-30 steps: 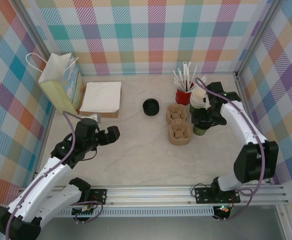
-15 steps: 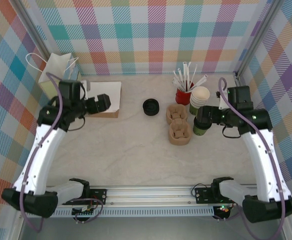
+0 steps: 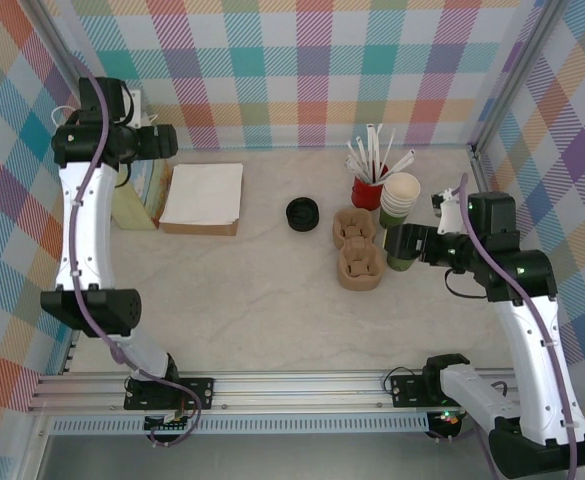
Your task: Pack the takeout coffee
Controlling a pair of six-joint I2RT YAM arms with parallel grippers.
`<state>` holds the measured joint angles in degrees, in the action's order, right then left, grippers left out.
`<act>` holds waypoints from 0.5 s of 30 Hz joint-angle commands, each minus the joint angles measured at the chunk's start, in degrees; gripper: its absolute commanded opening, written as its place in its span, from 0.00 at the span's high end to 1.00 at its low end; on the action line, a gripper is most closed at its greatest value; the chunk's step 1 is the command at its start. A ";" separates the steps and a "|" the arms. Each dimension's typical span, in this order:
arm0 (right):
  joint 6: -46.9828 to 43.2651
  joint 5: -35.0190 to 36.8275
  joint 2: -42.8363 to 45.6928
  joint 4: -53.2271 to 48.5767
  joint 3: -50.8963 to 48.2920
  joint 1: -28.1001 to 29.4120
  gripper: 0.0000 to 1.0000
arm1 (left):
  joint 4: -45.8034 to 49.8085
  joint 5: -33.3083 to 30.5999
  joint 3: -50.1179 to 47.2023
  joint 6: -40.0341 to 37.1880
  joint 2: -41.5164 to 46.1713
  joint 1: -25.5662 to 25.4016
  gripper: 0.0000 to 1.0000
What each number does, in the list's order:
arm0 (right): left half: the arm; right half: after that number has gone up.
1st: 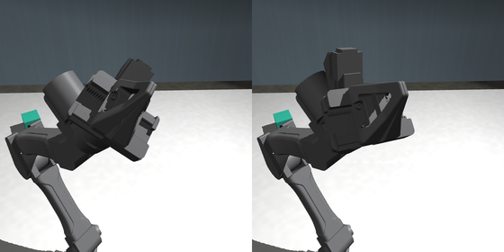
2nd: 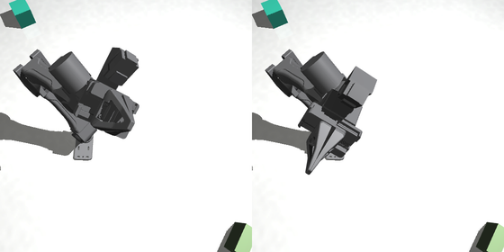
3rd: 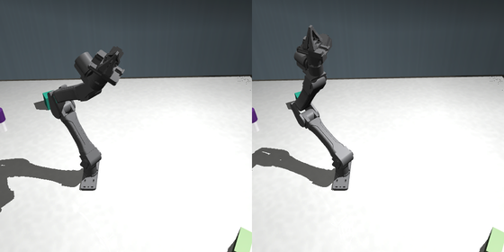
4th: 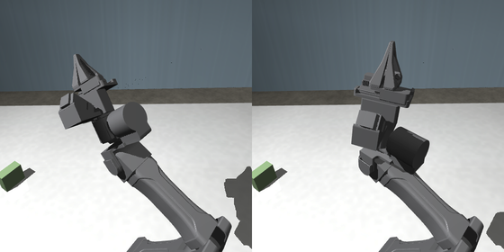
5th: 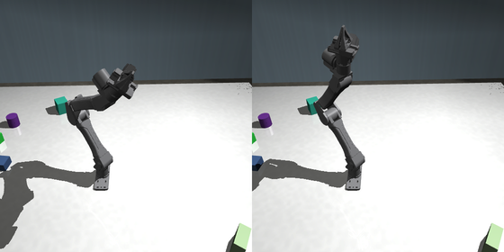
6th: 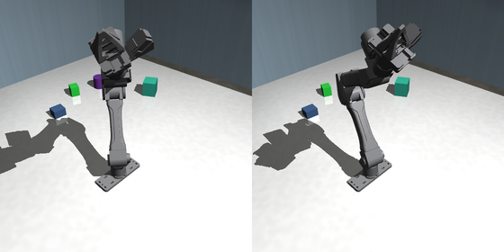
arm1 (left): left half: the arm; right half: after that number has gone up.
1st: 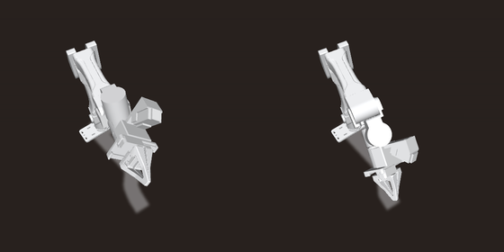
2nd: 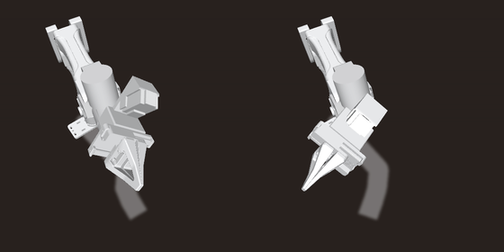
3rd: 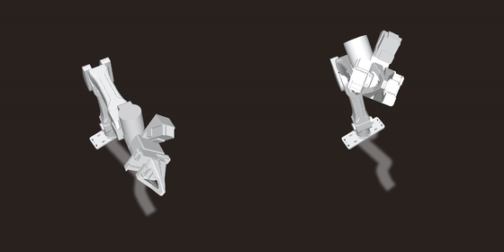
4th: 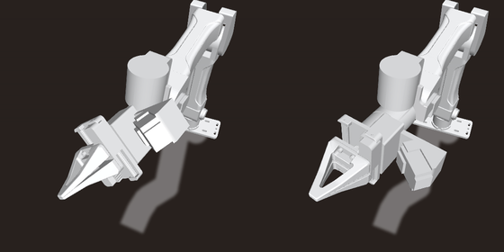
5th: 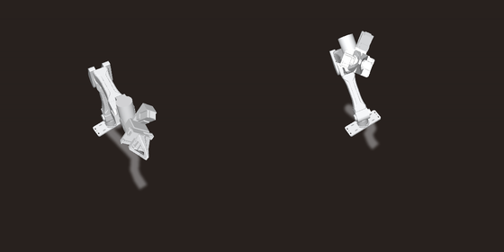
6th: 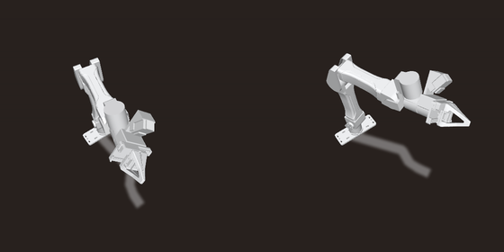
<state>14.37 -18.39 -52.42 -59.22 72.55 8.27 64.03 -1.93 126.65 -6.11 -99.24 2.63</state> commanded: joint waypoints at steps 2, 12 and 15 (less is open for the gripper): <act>-0.27 -1.37 -0.28 0.09 -1.27 -0.22 0.00 | 2.30 -2.42 8.44 -2.85 -7.19 4.17 0.07; -0.42 -1.90 -2.50 0.24 -2.59 -0.21 0.00 | -4.95 14.23 12.31 3.30 -16.36 13.63 0.10; 0.07 -2.55 -3.58 0.80 -2.81 -0.19 0.00 | -6.26 20.03 12.01 4.51 -17.88 16.89 0.11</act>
<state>14.20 -19.09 -55.31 -59.18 70.17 8.27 60.69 9.63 137.12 -3.86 -116.88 17.80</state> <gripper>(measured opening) 0.997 0.889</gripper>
